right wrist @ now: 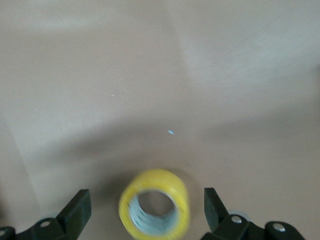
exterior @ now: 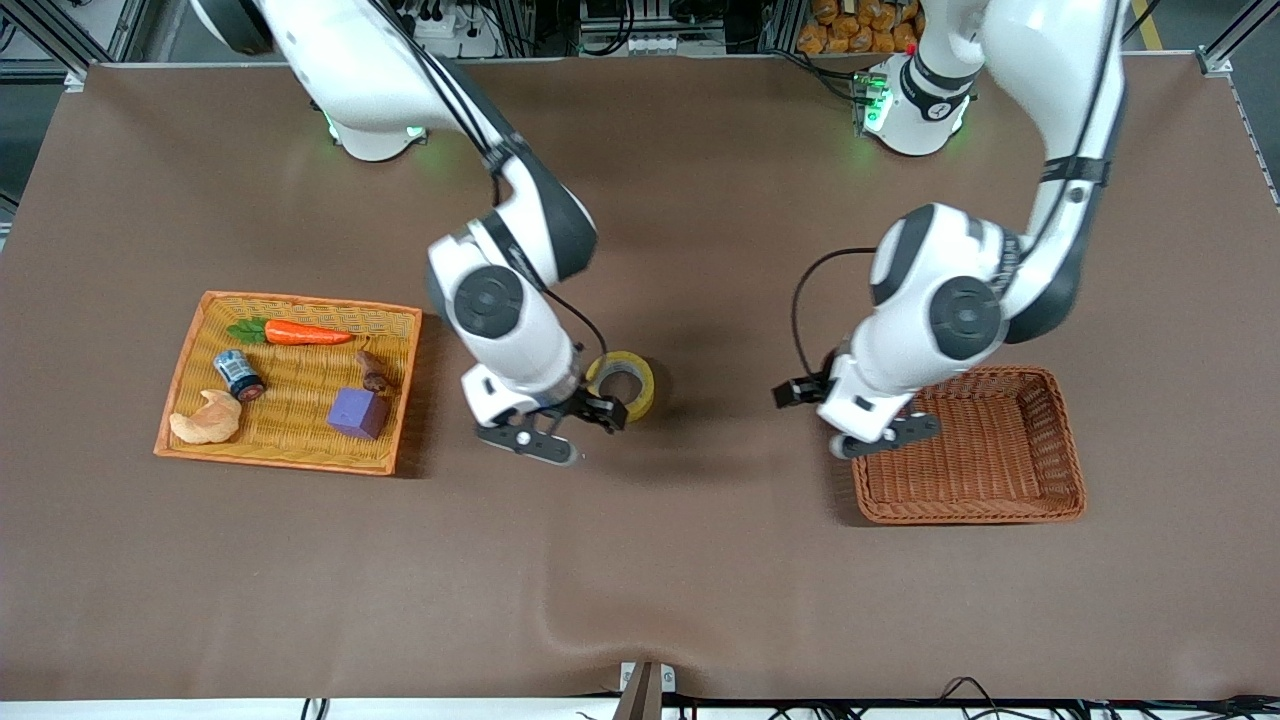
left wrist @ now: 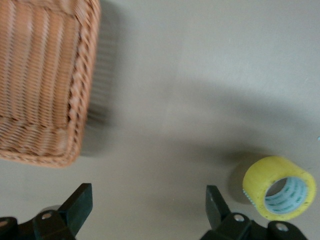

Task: Transfer tape with both arms
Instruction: 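Set the tape on the table midway between the two grippers, then grasp the tape with the left gripper while the right gripper withdraws, then carry the tape with the left gripper over the brown basket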

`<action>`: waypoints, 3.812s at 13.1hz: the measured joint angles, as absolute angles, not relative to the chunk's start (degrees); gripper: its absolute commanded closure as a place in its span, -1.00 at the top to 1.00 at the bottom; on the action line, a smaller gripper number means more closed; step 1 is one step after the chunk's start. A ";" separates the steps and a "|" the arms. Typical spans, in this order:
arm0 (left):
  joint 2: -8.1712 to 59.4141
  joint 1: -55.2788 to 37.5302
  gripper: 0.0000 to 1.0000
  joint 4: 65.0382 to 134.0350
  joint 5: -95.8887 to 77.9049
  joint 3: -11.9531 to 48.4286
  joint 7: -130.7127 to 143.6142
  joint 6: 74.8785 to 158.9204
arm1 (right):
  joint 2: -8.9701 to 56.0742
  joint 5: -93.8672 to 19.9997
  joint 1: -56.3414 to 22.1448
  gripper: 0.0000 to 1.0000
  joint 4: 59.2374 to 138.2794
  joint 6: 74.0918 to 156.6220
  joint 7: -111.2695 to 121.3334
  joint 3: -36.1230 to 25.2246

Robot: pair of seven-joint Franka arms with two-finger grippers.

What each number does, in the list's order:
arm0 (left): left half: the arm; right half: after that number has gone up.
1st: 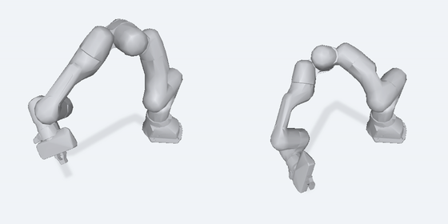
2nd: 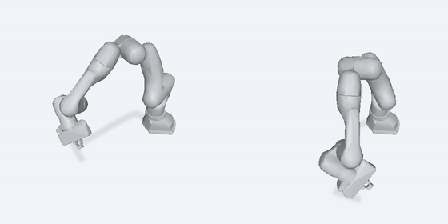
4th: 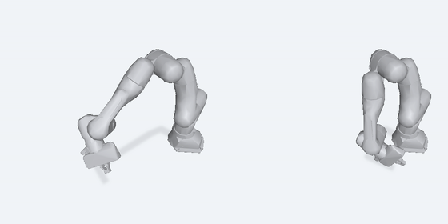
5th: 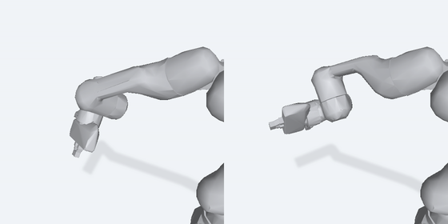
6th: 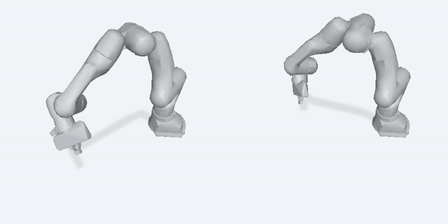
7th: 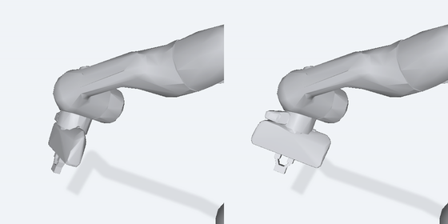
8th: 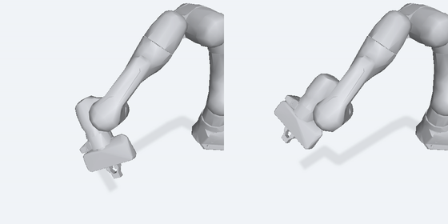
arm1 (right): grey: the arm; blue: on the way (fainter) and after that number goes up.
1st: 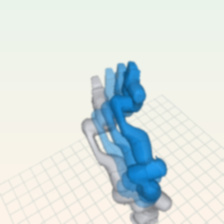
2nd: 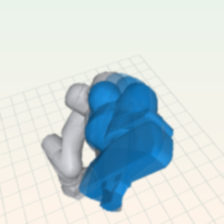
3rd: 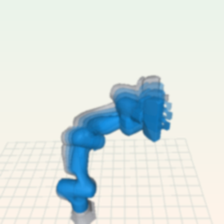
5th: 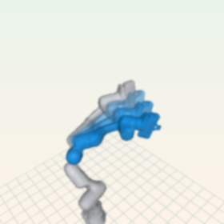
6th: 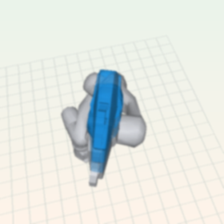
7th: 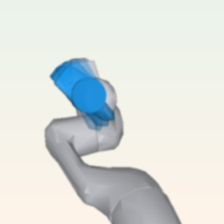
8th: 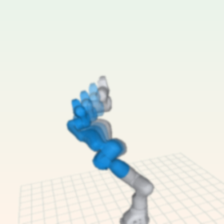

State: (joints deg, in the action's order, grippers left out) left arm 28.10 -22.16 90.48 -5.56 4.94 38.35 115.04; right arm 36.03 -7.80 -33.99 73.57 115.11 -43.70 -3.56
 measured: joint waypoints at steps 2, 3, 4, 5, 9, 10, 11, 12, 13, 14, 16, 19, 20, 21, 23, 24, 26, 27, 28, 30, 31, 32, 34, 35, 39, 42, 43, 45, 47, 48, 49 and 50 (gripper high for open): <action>29.65 -26.61 1.00 90.46 -1.79 5.00 44.94 115.07 | 31.51 -7.80 -30.93 1.00 73.83 110.05 -39.83 -3.67; 30.58 -28.57 1.00 90.34 -0.80 4.99 47.69 115.25 | 29.85 -7.80 -29.18 1.00 74.26 109.09 -38.46 -3.69; 31.73 -30.05 1.00 89.79 -0.56 4.97 49.75 115.87 | 28.37 -7.80 -27.49 1.00 74.86 108.68 -36.71 -3.71; 33.08 -31.11 1.00 88.81 -0.55 4.99 51.45 116.58 | 26.90 -7.80 -25.98 1.00 75.56 108.34 -34.89 -3.74; 40.21 -35.68 1.00 85.37 -0.55 4.98 54.60 122.40 | 16.64 -6.61 -20.60 1.00 81.38 107.11 -30.64 -3.88; 41.77 -36.63 1.00 85.18 -0.55 4.97 55.53 125.87 | 13.57 -5.06 -18.93 1.00 83.09 106.36 -29.41 -3.91; 43.00 -37.43 1.00 84.94 -0.55 4.96 56.91 128.93 | 10.66 -2.66 -17.10 1.00 84.82 104.74 -26.59 -3.92; 43.82 -38.10 1.00 84.59 -0.55 4.96 57.91 130.48 | 8.42 -0.56 -15.59 1.00 86.16 102.71 -23.76 -3.94; 44.27 -38.71 1.00 84.32 -0.55 4.95 58.51 131.14 | 6.83 0.66 -14.22 1.00 86.80 100.53 -21.92 -3.94; 44.43 -39.05 1.00 84.12 -0.54 4.94 58.77 131.48 | 5.94 1.17 -12.85 1.00 86.60 98.44 -20.85 -3.93; 44.49 -39.19 1.00 83.99 -0.54 4.91 59.02 132.69 | 5.09 1.29 -9.86 1.00 85.30 93.44 -16.30 -3.93; 45.42 -39.15 1.00 83.91 -0.54 4.80 59.59 136.46 | 5.12 1.16 -4.62 1.00 84.99 91.71 -8.94 -3.94; 45.88 -39.23 1.00 83.90 -0.28 4.82 59.52 136.68 | 5.21 1.13 -3.54 1.00 84.99 91.71 -7.84 -3.94; 46.35 -39.53 1.00 83.90 0.48 4.83 59.46 136.88 | 5.26 1.13 -2.98 1.00 84.99 91.72 -7.03 -3.92; 47.33 -40.56 1.00 83.87 3.04 4.83 59.46 137.04 | 5.32 1.13 -2.75 1.00 84.43 91.82 -5.99 -3.84; 47.81 -41.08 1.00 83.86 3.87 4.83 59.46 137.05 | 5.34 1.13 -2.75 1.00 84.08 91.84 -5.41 -3.70; 48.47 -41.75 -0.03 83.85 4.85 4.80 59.46 137.16 | 5.65 1.13 -2.75 1.00 83.77 91.84 -4.30 -3.54; 48.54 -41.81 -0.99 83.85 5.32 4.79 59.46 137.18 | 6.08 1.13 -2.75 1.00 83.73 91.85 -3.69 -3.50; 48.53 -41.81 -1.00 83.82 5.57 4.76 59.46 137.18 | 6.77 1.13 -2.75 1.00 83.70 91.87 -3.35 -3.42; 48.57 -41.82 -1.00 83.82 6.41 4.69 59.45 136.87 | 8.56 1.13 -2.76 1.00 83.21 92.21 -3.10 -3.28; 48.59 -41.82 -1.00 83.82 7.55 4.69 59.45 136.60 | 9.20 1.13 -2.75 1.00 82.86 92.25 -3.10 -3.28; 48.59 -41.83 -1.00 83.81 8.17 4.70 59.45 136.47 | 9.51 1.13 -2.73 1.00 82.62 92.23 -3.09 -3.28; 48.56 -41.87 -1.00 83.76 8.42 4.67 59.44 136.16 | 9.56 1.13 -2.71 1.00 82.20 91.98 -3.06 -3.29; 48.56 -41.87 -1.00 83.61 8.44 4.64 59.45 135.54 | 9.56 1.13 -2.71 1.00 81.98 91.90 -3.03 -3.27; 47.25 -41.78 -1.00 81.98 8.44 4.41 59.69 131.13 | 9.48 1.13 -2.71 1.00 81.25 91.75 -2.96 -3.30; 43.42 -40.35 -1.00 81.28 8.44 4.03 59.98 128.98 | 9.44 1.15 -2.71 1.00 81.12 91.75 -2.81 -3.20; 41.81 -39.22 -1.00 81.26 8.44 3.94 59.98 127.88 | 9.44 1.15 -2.72 1.00 81.01 91.77 -2.78 -3.07; 39.01 -36.43 -1.00 81.37 8.45 3.82 59.66 124.66 | 9.39 1.15 -2.74 1.00 80.92 91.38 -2.73 -2.79; 36.50 -33.27 -1.00 82.42 8.51 3.70 56.86 121.84 | 8.88 1.15 -2.75 1.00 80.77 90.28 -2.66 -2.75; 35.09 -31.54 -1.00 83.35 8.53 3.67 54.73 121.28 | 8.33 1.15 -2.74 1.00 80.69 89.67 -2.66 -2.76; 33.47 -29.57 -1.00 84.46 8.53 3.68 52.14 121.05 | 7.65 1.15 -2.74 1.00 80.68 89.16 -2.67 -2.77; 31.64 -27.42 -1.00 85.79 8.53 3.69 49.17 120.60 | 7.12 1.15 -2.75 1.00 80.67 89.20 -2.65 -2.76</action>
State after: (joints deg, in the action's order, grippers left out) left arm 31.64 -27.42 85.79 8.53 3.69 49.17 120.60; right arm 7.12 1.15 -2.75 80.67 89.20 -2.65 -2.76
